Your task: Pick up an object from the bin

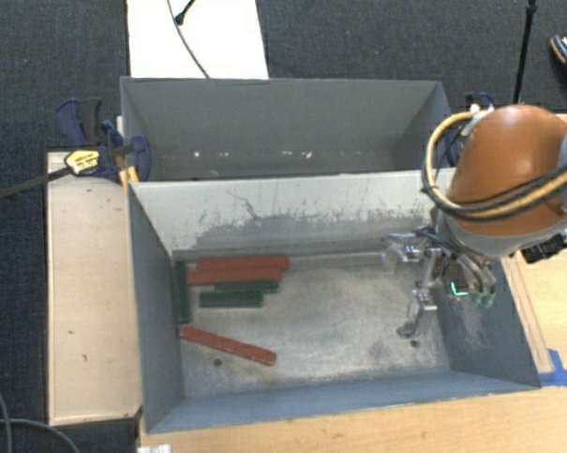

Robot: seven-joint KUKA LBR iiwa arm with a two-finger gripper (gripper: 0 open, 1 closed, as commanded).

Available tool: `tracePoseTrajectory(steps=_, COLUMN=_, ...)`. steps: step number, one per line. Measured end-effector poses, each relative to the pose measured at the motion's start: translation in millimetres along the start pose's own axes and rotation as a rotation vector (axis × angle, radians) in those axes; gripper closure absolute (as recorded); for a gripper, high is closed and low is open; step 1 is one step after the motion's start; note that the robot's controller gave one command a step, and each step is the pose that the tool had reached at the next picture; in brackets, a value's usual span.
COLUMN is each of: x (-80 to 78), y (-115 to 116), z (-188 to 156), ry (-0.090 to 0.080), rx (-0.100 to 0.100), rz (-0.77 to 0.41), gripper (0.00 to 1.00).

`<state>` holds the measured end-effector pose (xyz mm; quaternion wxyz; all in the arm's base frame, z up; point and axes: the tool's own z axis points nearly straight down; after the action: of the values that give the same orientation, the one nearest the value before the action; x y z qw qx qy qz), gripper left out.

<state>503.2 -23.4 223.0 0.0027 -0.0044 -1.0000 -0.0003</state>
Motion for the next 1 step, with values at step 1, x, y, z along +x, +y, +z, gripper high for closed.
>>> tracePoseTrajectory(steps=1, x=2.2, y=54.9, z=151.7, ry=0.0, rx=-0.001, rz=-0.166, gripper=0.0)
